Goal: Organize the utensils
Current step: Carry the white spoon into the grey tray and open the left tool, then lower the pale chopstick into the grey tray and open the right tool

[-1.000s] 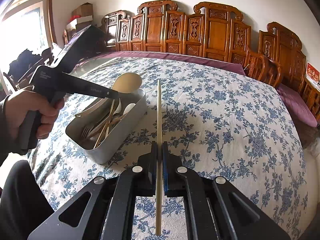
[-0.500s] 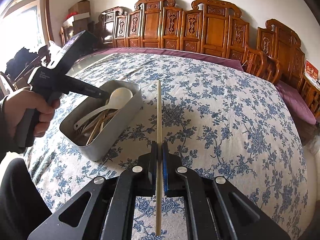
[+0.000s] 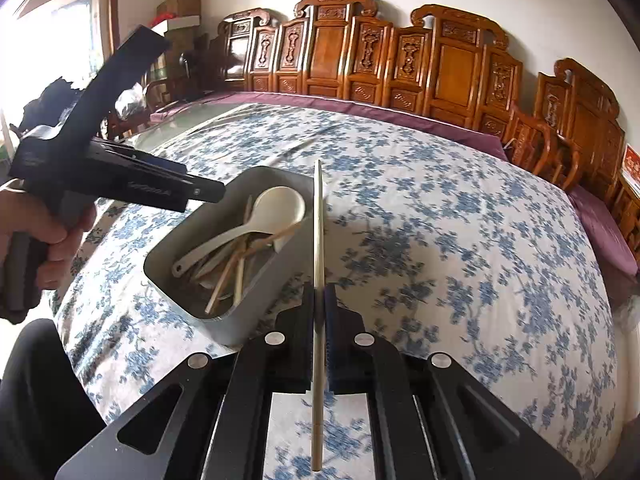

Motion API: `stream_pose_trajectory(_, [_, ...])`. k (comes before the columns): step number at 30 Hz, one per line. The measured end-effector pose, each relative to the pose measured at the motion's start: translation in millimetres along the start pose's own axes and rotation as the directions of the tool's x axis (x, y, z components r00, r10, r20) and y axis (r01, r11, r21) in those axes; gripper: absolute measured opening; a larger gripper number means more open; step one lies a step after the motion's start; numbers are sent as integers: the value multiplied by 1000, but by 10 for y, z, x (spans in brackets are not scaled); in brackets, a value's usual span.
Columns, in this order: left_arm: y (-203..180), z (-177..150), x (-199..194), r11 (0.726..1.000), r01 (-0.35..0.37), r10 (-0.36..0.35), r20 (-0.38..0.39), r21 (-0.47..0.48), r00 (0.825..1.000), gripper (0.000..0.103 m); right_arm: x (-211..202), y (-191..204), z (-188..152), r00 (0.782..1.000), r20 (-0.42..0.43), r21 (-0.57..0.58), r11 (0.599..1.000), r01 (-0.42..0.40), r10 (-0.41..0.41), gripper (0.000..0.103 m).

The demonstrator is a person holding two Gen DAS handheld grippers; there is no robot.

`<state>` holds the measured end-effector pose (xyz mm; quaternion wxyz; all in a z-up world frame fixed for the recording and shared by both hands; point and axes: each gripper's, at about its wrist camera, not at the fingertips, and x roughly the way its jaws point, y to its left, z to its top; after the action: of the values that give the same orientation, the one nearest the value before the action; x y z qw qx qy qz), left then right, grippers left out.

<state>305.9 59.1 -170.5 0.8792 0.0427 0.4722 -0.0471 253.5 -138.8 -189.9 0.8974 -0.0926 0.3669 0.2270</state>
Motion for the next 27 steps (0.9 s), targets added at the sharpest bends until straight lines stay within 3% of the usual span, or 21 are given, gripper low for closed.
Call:
stream_pose_trajectory(5, [189, -115, -181, 1000, -12, 13, 28, -11, 1000, 83, 148, 117, 119, 999, -14, 13, 999, -30, 30, 6])
stream_pose_trajectory(11, [378, -251, -344, 999, -17, 18, 57, -29, 998, 90, 375, 254, 324, 996, -28, 33, 996, -81, 82, 6])
stream_pose_trajectory(27, [689, -506, -435, 999, -20, 21, 48, -29, 999, 92, 1070, 506, 606, 980, -108, 116, 981, -156, 169, 6])
